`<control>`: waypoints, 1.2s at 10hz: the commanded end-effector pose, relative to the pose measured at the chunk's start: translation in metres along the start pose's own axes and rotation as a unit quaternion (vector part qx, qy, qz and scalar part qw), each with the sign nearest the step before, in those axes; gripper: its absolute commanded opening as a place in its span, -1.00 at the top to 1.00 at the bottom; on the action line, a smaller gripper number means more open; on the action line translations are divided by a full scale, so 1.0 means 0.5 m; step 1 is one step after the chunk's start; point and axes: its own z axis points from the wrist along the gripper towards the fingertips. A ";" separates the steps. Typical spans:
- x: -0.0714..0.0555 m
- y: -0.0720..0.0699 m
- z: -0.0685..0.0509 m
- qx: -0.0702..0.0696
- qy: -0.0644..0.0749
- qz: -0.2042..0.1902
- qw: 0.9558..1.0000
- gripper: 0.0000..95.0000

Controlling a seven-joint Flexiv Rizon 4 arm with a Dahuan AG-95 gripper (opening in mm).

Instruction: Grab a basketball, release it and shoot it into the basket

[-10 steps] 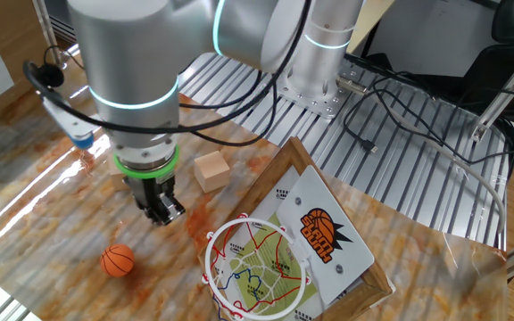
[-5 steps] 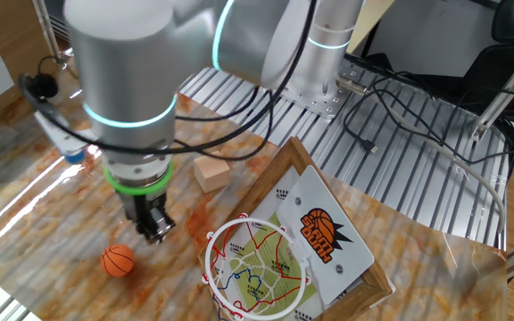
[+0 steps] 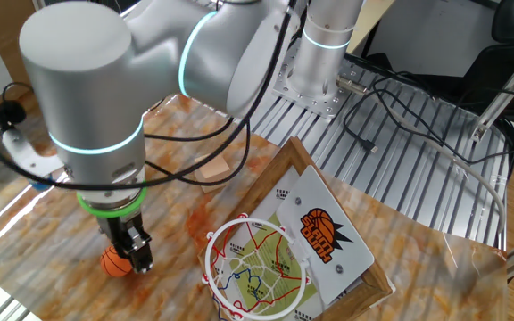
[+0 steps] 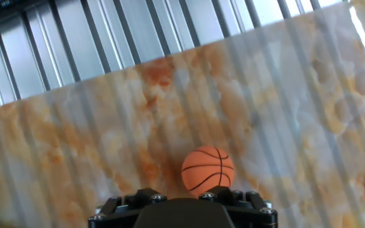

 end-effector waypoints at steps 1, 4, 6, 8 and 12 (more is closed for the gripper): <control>-0.004 -0.001 0.013 0.000 0.000 -0.010 1.000 -0.60; -0.017 -0.017 0.033 -0.004 -0.005 -0.022 1.000 -0.60; -0.024 -0.024 0.046 -0.005 -0.006 -0.030 1.000 -0.60; -0.028 -0.031 0.061 -0.009 -0.008 -0.037 0.999 -0.60; -0.031 -0.042 0.086 -0.015 -0.011 -0.041 0.999 -0.60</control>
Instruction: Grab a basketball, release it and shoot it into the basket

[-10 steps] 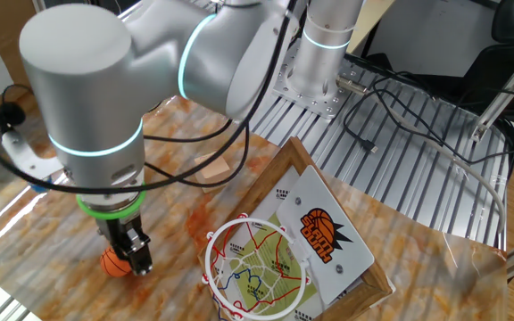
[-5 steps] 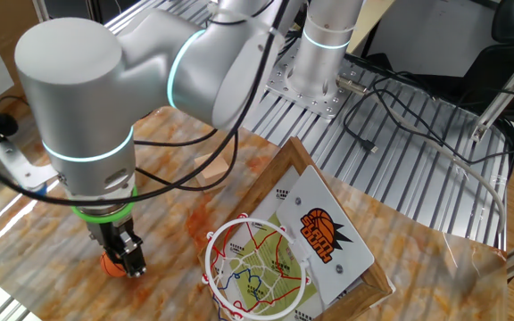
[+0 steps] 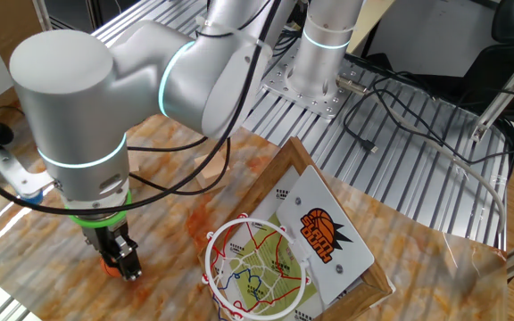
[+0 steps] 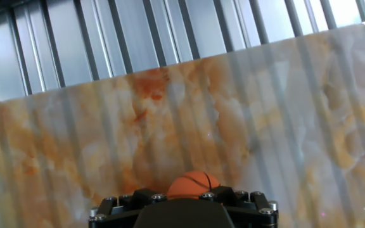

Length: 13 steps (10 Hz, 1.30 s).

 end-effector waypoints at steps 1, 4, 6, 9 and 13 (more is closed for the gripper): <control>-0.004 -0.002 0.006 0.000 -0.001 -0.001 1.000 -0.60; -0.001 -0.005 0.025 -0.005 -0.002 -0.001 1.000 -0.60; 0.000 -0.006 0.031 -0.007 -0.001 -0.003 1.000 -0.20; 0.002 -0.007 0.040 -0.007 -0.006 -0.006 1.000 0.20; -0.001 -0.010 0.031 -0.005 -0.013 -0.021 1.000 1.00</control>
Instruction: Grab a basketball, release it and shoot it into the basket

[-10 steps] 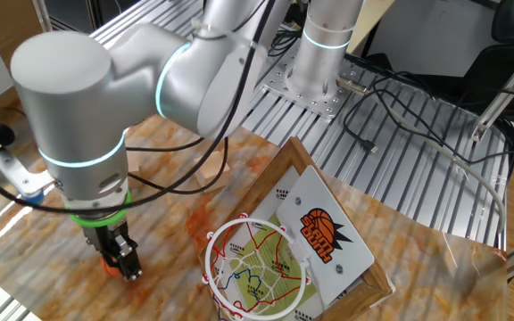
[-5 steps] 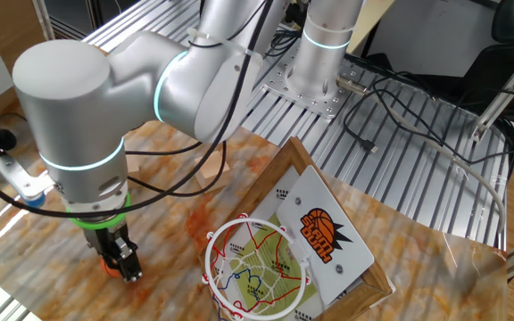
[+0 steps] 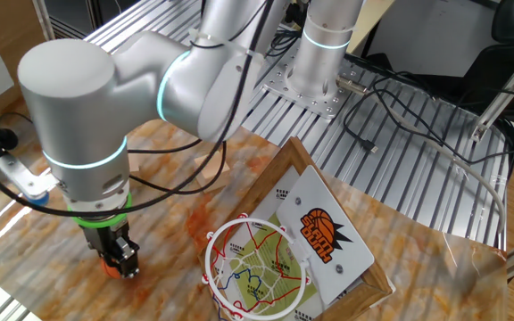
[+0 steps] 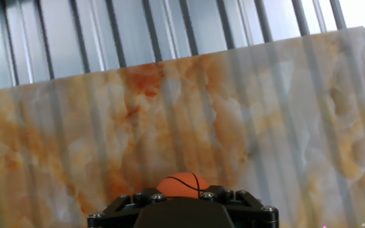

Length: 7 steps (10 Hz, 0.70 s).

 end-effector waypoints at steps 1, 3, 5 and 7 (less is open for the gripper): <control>-0.002 0.001 0.000 -0.005 -0.001 0.004 1.000 1.00; -0.003 0.002 -0.006 -0.006 0.004 0.005 1.000 1.00; -0.005 0.006 -0.029 -0.004 0.012 0.010 1.000 1.00; -0.006 0.016 -0.066 -0.001 0.023 0.017 1.000 1.00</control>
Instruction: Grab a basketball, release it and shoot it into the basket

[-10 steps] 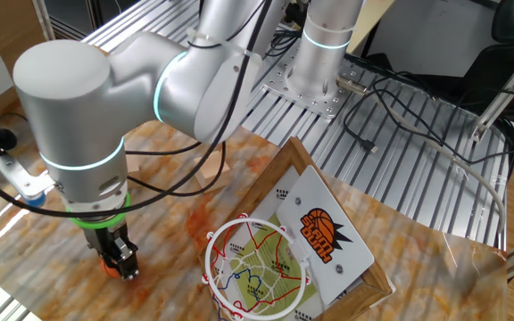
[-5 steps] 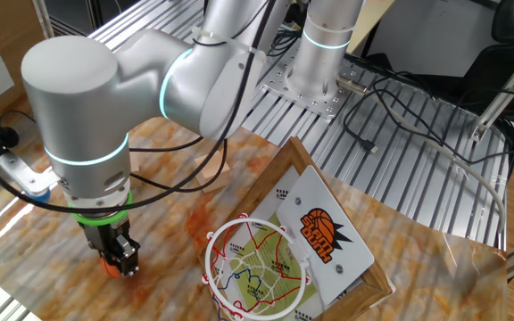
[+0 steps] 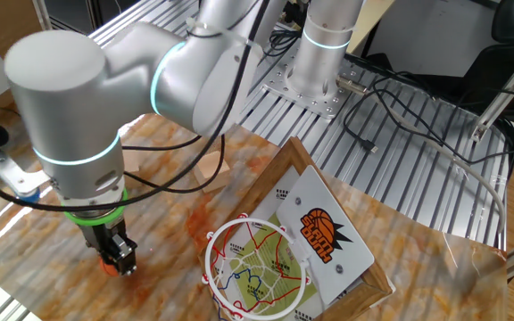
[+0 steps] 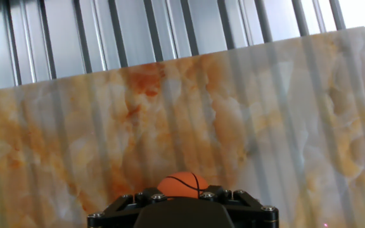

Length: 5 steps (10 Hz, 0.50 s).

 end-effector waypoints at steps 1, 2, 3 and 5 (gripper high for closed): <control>0.006 0.010 -0.035 0.007 0.007 0.006 1.000 1.00; 0.008 0.019 -0.058 0.011 0.010 0.012 1.000 1.00; 0.011 0.026 -0.079 0.012 0.015 0.017 1.000 1.00; 0.023 0.052 -0.133 0.017 0.025 0.036 0.999 1.00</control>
